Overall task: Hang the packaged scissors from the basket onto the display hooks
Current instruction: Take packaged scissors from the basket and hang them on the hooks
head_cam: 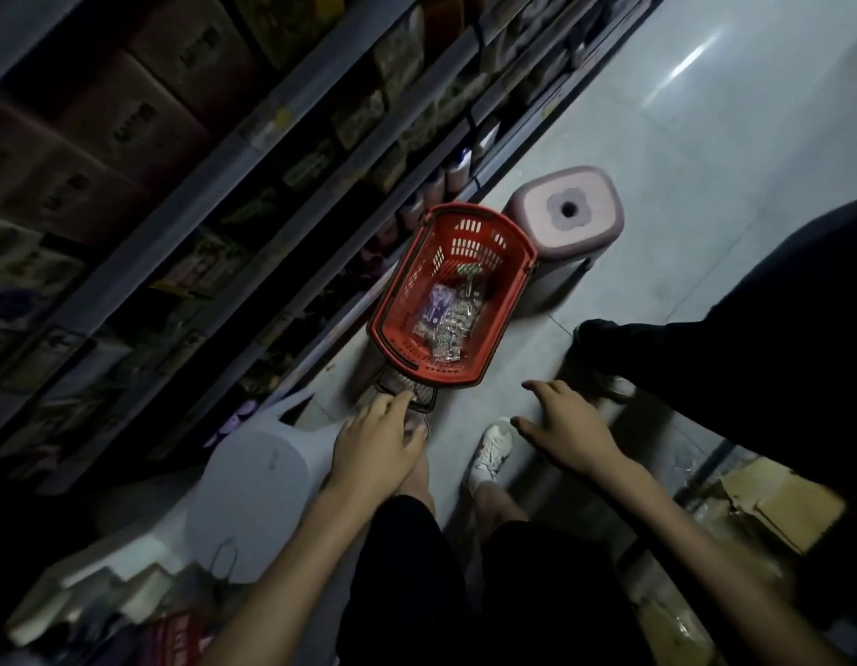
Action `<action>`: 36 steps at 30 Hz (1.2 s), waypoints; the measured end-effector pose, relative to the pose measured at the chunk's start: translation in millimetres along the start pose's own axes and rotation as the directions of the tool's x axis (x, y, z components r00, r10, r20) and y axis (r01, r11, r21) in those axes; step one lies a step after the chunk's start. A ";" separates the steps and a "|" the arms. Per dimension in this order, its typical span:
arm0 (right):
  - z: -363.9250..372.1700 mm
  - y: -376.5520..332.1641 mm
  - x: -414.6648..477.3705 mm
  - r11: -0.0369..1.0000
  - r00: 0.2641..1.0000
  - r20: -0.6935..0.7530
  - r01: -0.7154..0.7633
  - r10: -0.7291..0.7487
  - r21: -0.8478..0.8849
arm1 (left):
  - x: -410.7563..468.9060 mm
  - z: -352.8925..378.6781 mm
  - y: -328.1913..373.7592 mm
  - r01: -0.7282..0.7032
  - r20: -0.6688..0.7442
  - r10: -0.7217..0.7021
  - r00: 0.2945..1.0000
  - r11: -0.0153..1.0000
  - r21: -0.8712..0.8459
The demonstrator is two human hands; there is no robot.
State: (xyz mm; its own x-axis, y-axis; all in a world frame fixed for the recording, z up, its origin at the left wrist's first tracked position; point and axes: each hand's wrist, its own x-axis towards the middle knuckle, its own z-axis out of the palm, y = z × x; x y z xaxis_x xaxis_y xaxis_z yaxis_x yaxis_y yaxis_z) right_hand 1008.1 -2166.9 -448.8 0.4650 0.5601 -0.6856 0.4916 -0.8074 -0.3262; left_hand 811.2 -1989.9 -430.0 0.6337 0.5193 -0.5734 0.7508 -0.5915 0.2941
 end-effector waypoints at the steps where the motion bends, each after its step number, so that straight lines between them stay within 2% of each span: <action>1: 4.5 2.0 14.2 0.999 0.999 0.044 -0.021 0.022 -0.026 | 13.4 7.3 -3.7 -0.001 0.023 0.001 1.000 1.000 0.009; 4: 14.3 9.5 53.5 0.991 0.989 0.118 -0.071 0.084 -0.111 | 58.7 29.3 -18.0 -0.012 0.091 0.008 0.996 0.999 0.042; 8: 28.9 12.8 108.3 0.978 0.984 0.126 -0.103 0.127 -0.179 | 124.0 55.6 -34.9 -0.024 0.188 0.005 0.982 0.995 0.099; 19: 99.9 13.0 311.3 0.969 0.987 0.158 0.069 -0.031 -0.239 | 299.5 166.8 -37.1 0.022 0.301 -0.056 0.952 0.993 0.116; 23: 131.9 39.6 395.3 0.886 0.974 0.174 0.207 -0.146 -0.415 | 372.9 233.3 -31.4 0.078 0.292 -0.104 0.951 0.992 0.099; 27: 155.8 72.7 477.8 0.737 0.948 0.238 0.314 -0.210 -0.598 | 448.1 301.5 -32.5 0.114 0.243 -0.127 0.962 0.991 0.068; 29: 161.5 90.8 519.7 0.689 0.951 0.247 0.307 -0.188 -0.657 | 484.2 336.0 -35.8 0.162 0.226 -0.167 0.960 0.986 0.041; 32: 166.7 106.2 575.6 0.684 0.965 0.223 0.258 -0.141 -0.682 | 531.1 376.7 -47.0 0.213 0.218 -0.220 0.951 0.976 0.054; 36: 169.4 106.1 630.9 0.662 0.945 0.322 0.271 -0.047 -0.699 | 577.3 417.2 -65.7 0.250 0.236 -0.269 0.934 0.962 0.107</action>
State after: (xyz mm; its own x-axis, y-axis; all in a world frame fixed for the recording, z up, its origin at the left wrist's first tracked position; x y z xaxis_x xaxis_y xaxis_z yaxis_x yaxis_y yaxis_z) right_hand 1229.0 -1930.6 -1026.2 0.1793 0.5077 -0.8427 0.9661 -0.2528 0.0532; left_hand 1049.9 -1908.5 -1099.4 0.3460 0.4982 -0.7951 0.8610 -0.5053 0.0580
